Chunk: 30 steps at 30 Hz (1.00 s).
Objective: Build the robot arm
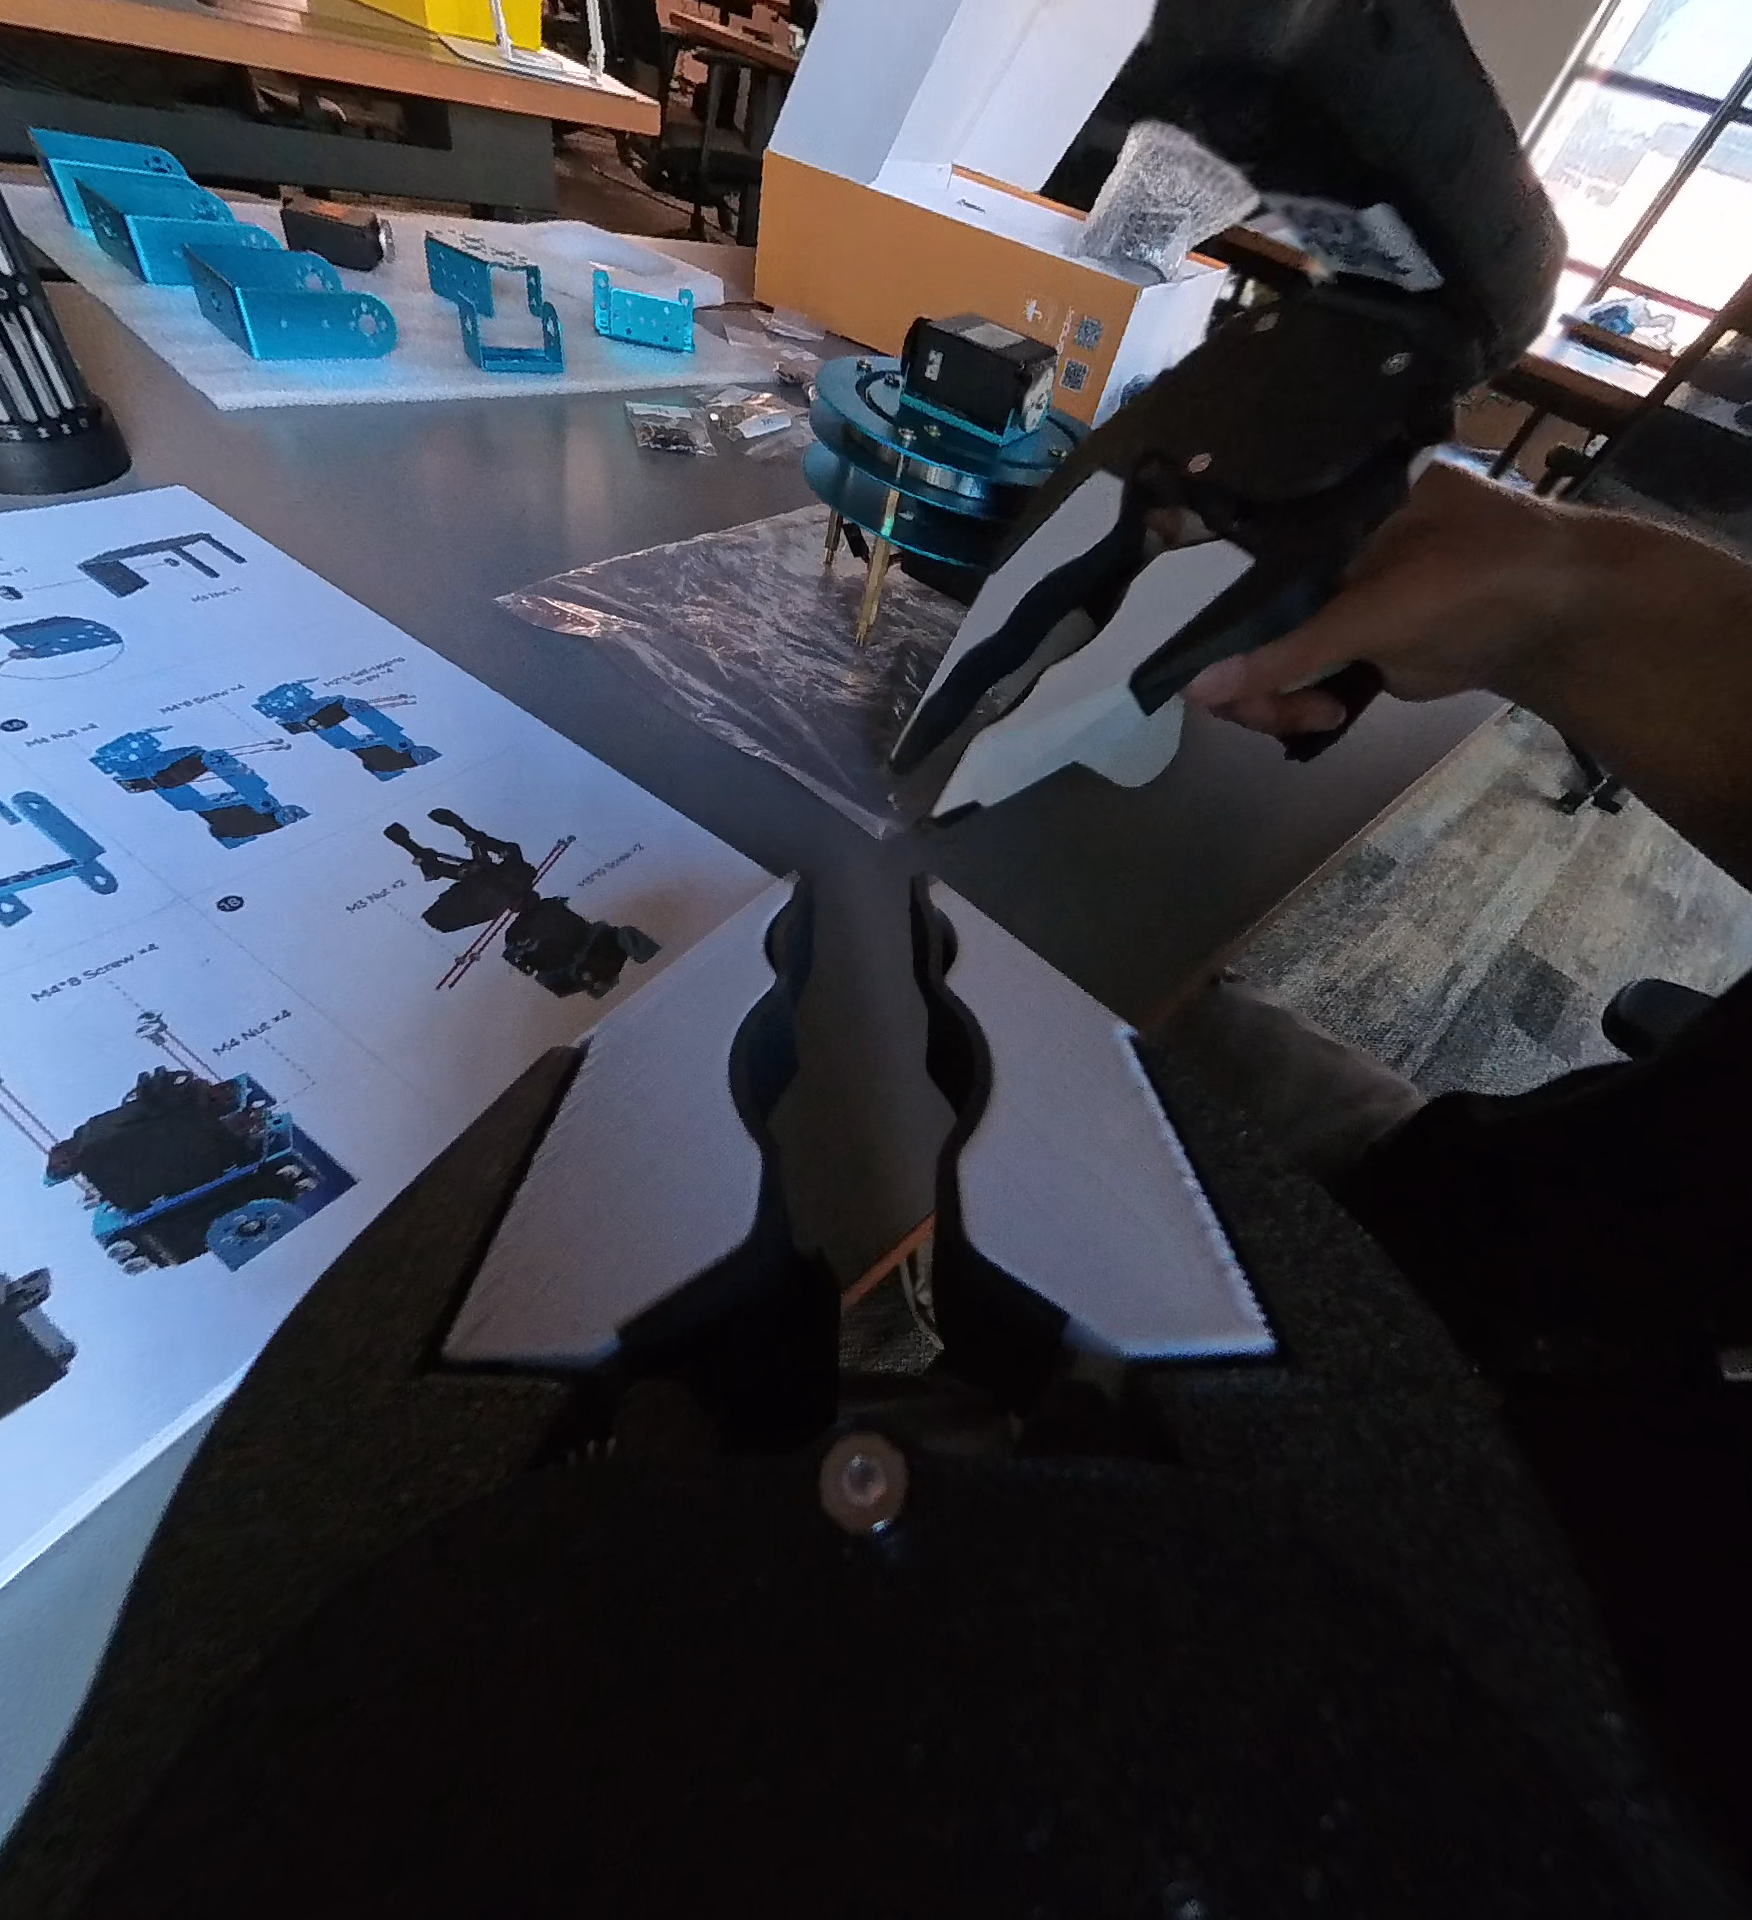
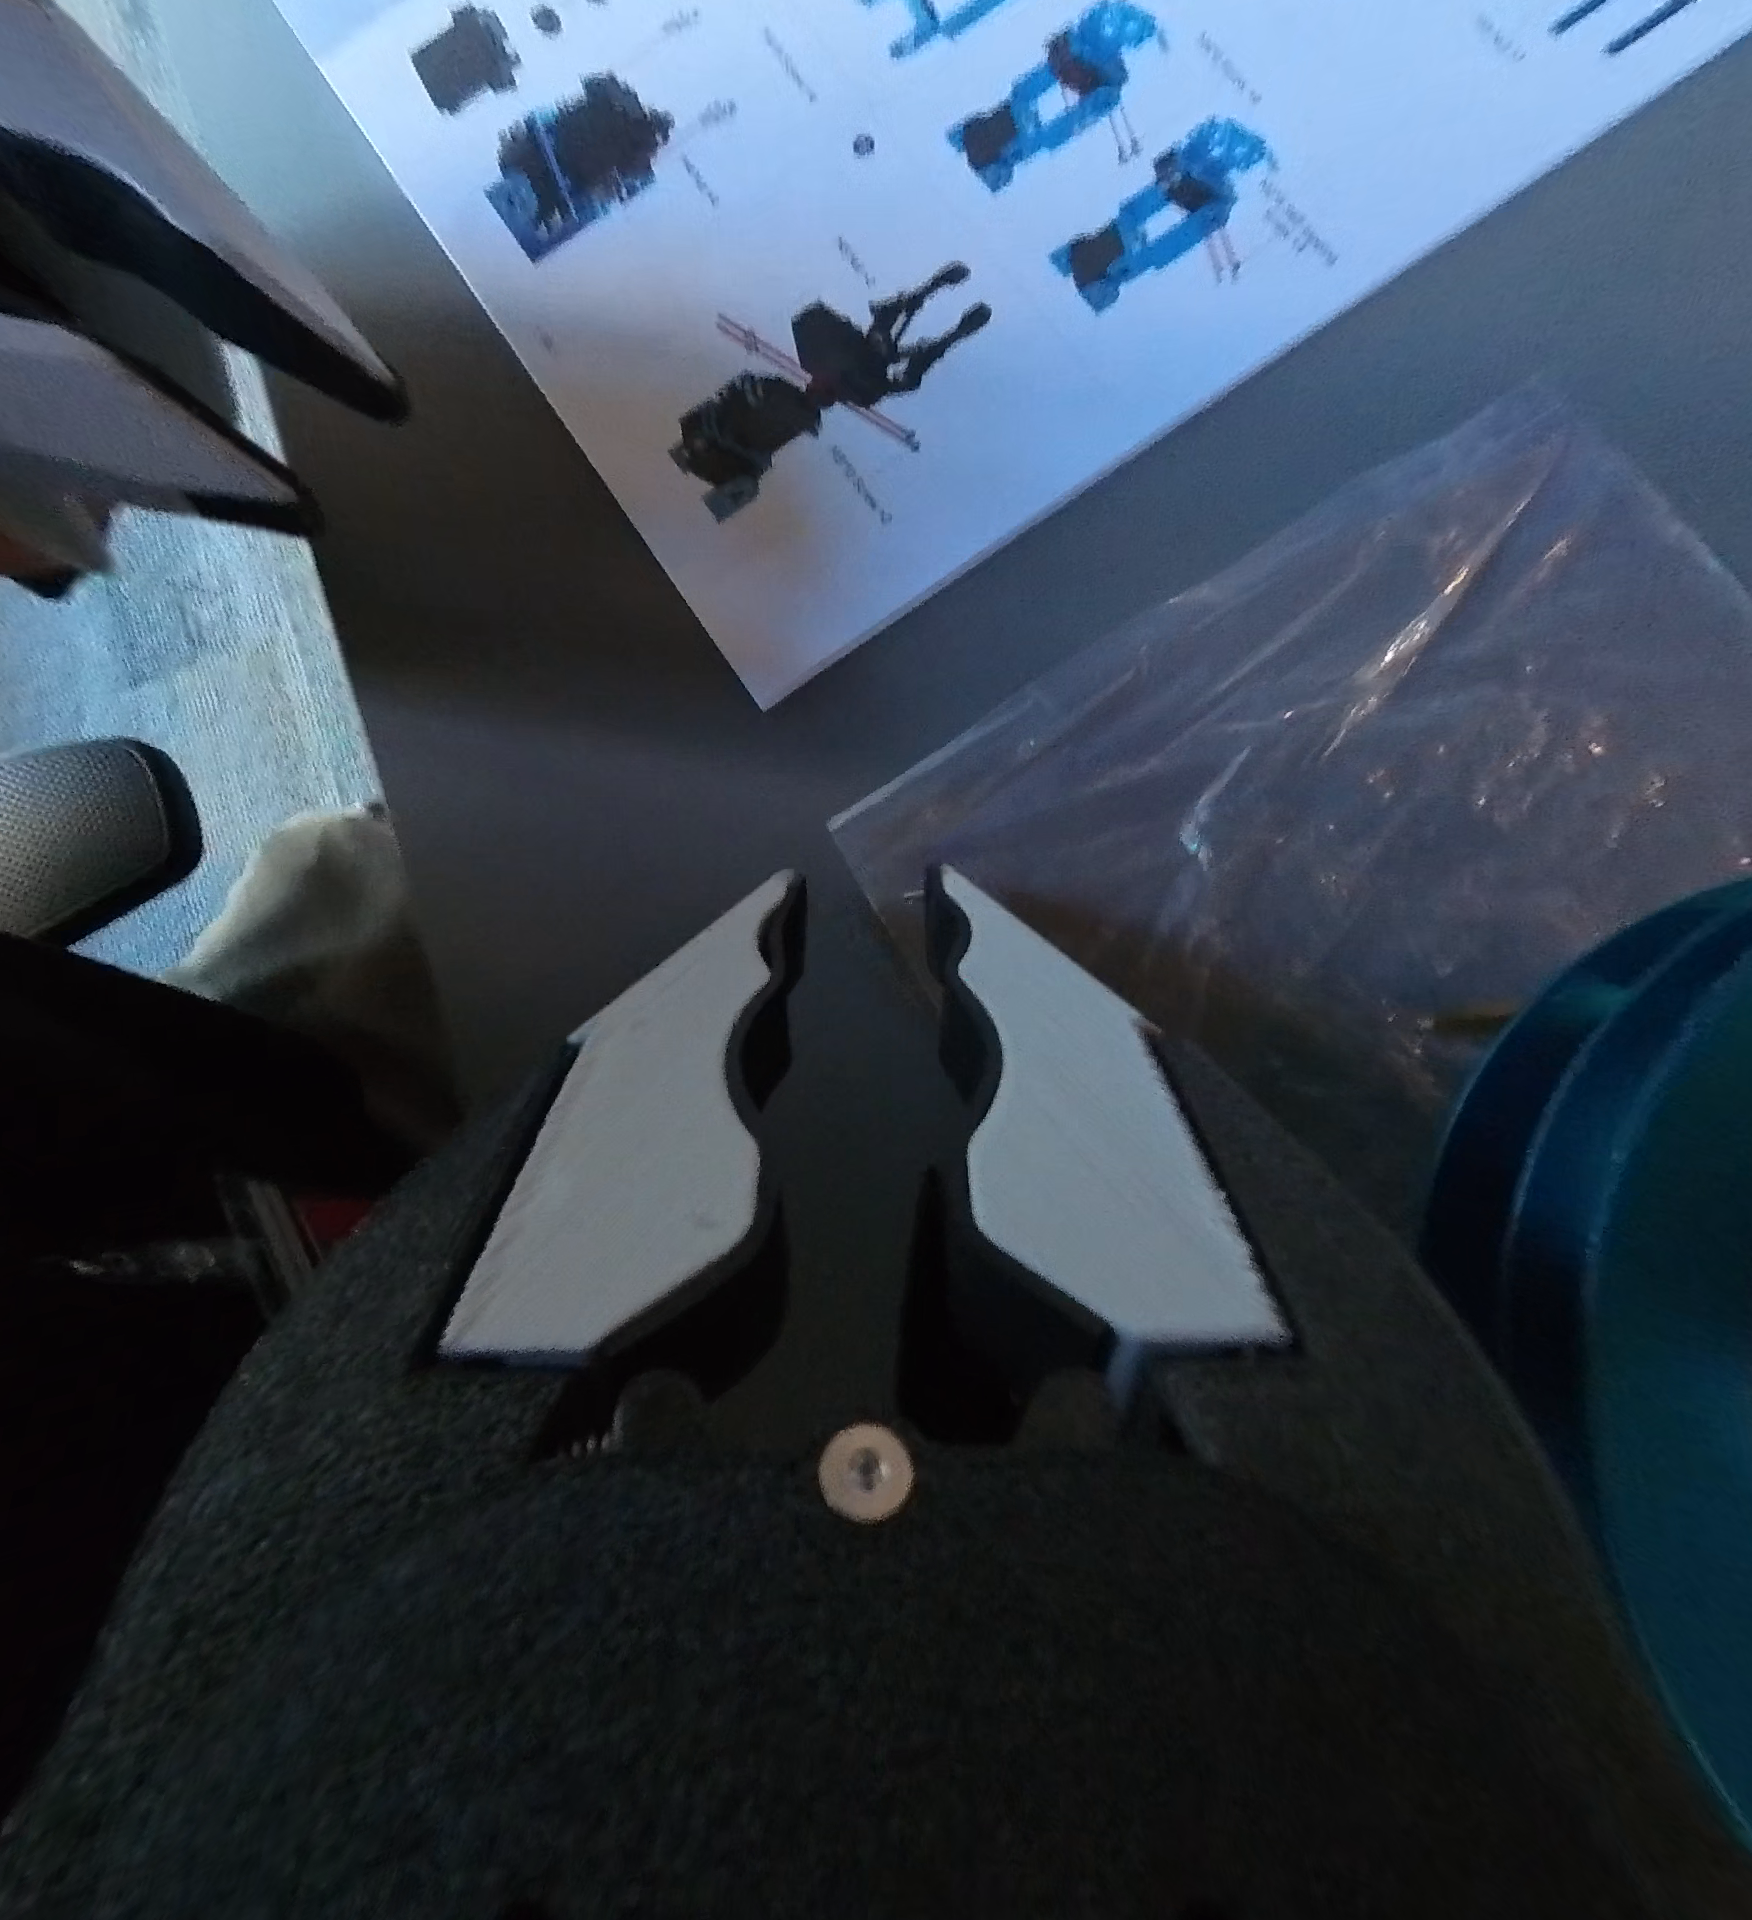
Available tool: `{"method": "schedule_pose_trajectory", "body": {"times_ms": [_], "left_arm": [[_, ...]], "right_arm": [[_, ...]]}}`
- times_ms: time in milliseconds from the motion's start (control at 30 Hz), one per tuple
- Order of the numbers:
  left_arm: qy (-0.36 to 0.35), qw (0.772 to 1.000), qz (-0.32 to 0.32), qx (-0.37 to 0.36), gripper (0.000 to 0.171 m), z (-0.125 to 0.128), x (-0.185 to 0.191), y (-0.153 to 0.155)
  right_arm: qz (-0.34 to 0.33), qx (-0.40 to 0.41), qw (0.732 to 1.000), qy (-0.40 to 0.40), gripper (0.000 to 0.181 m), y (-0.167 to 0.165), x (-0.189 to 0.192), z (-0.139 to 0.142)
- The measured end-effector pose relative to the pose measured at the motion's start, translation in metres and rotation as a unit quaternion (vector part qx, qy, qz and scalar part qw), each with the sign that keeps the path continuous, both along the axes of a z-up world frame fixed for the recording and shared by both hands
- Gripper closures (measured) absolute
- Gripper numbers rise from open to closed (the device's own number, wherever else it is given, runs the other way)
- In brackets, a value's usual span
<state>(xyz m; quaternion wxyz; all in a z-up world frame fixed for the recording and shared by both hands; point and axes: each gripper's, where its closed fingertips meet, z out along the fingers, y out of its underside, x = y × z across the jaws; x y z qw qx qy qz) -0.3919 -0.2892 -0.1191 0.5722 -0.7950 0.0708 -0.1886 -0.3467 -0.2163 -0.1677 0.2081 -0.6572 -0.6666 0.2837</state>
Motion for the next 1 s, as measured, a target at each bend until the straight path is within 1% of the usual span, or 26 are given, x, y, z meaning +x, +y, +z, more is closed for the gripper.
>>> {"method": "schedule_pose_trajectory", "body": {"times_ms": [67, 133, 267, 333, 400, 500, 567, 633, 700, 800, 867, 1000], "left_arm": [[-0.003, 1.000, 0.006, -0.013, 0.154, -0.003, 0.000, 0.006], [0.002, 1.000, 0.011, -0.028, 0.154, -0.007, -0.001, 0.014], [0.017, 0.999, 0.015, -0.031, 0.154, -0.005, 0.000, 0.024], [0.017, 0.999, 0.011, -0.030, 0.154, -0.002, 0.002, 0.026], [0.018, 0.999, 0.009, -0.027, 0.154, 0.001, 0.005, 0.028], [0.018, 1.000, -0.001, -0.025, 0.154, 0.001, 0.010, 0.028], [0.024, 0.999, -0.007, -0.032, 0.154, -0.001, 0.012, 0.029], [0.040, 0.998, -0.001, -0.038, 0.154, -0.004, 0.009, 0.033], [0.050, 0.998, -0.002, -0.037, 0.154, -0.002, 0.010, 0.035], [0.048, 0.998, -0.007, -0.031, 0.154, 0.002, 0.012, 0.037], [0.045, 0.998, -0.007, -0.031, 0.154, 0.003, 0.012, 0.037], [0.062, 0.997, -0.016, -0.043, 0.154, -0.001, 0.016, 0.041]], "right_arm": [[-0.011, -0.004, 0.999, 0.032, 0.160, 0.003, -0.002, 0.011], [-0.014, -0.006, 0.999, 0.040, 0.160, 0.005, -0.001, 0.015], [-0.006, 0.053, 0.998, 0.021, 0.162, 0.013, 0.004, 0.004], [-0.009, 0.036, 0.999, 0.005, 0.160, 0.011, 0.005, -0.003], [-0.015, 0.017, 1.000, 0.011, 0.163, 0.008, 0.004, -0.002], [-0.002, 0.025, 1.000, 0.015, 0.165, 0.007, 0.003, 0.001], [0.015, 0.016, 1.000, 0.022, 0.164, 0.001, 0.001, 0.005], [0.035, 0.018, 0.999, 0.027, 0.160, -0.004, -0.001, 0.006], [0.055, 0.031, 0.998, 0.016, 0.157, -0.007, -0.004, 0.001], [0.058, 0.038, 0.998, 0.011, 0.154, -0.006, -0.010, -0.002], [0.065, 0.020, 0.998, 0.011, 0.154, -0.010, -0.010, -0.002], [0.065, 0.018, 0.998, -0.005, 0.153, -0.007, -0.003, -0.010]]}}
